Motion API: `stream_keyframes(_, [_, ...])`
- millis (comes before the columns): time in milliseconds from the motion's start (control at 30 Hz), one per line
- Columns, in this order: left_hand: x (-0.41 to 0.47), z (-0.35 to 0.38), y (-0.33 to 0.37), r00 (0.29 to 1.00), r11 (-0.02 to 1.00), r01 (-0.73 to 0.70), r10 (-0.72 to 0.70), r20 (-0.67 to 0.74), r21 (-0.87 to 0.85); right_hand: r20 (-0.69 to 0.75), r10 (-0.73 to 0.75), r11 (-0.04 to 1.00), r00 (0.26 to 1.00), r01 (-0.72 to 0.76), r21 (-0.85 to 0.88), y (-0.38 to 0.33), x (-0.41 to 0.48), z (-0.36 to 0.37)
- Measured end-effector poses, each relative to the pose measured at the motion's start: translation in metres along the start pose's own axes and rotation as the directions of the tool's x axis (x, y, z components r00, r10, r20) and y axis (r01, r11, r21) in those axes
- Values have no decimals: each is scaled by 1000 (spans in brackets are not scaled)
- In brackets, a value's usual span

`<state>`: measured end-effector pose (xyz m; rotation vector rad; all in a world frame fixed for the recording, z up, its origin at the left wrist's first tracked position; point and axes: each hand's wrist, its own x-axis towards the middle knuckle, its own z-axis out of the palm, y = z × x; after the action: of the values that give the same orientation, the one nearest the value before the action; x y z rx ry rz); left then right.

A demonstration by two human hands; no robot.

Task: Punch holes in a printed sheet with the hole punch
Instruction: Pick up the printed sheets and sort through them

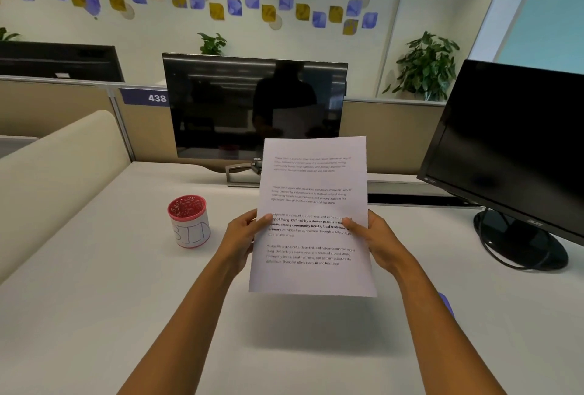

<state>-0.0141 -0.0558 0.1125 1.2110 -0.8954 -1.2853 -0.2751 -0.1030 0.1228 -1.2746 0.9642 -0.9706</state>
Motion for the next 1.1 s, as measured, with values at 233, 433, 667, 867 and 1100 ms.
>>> stream_keyframes(233, [5, 11, 5, 995, 999, -38, 34, -94, -37, 19, 6, 1000, 1000, -6, 16, 0, -1, 2])
stream_keyframes(433, [4, 10, 1, 992, 996, -28, 17, -129, -87, -81, -31, 998, 996, 36, 59, 1, -4, 6])
stream_keyframes(667, [5, 8, 6, 995, 998, -46, 42, -90, -48, -143, -54, 998, 988, 56, 12, 6, -7, 11])
stream_keyframes(867, [6, 10, 9, 993, 997, -58, 53, -103, -42, -149, -60, 997, 987, 52, -56, 6, -8, 9])
stream_keyframes(1100, [4, 7, 7, 993, 996, -37, 28, -115, -78, -285, -95, 951, 954, 3, -308, 10, -13, -9])
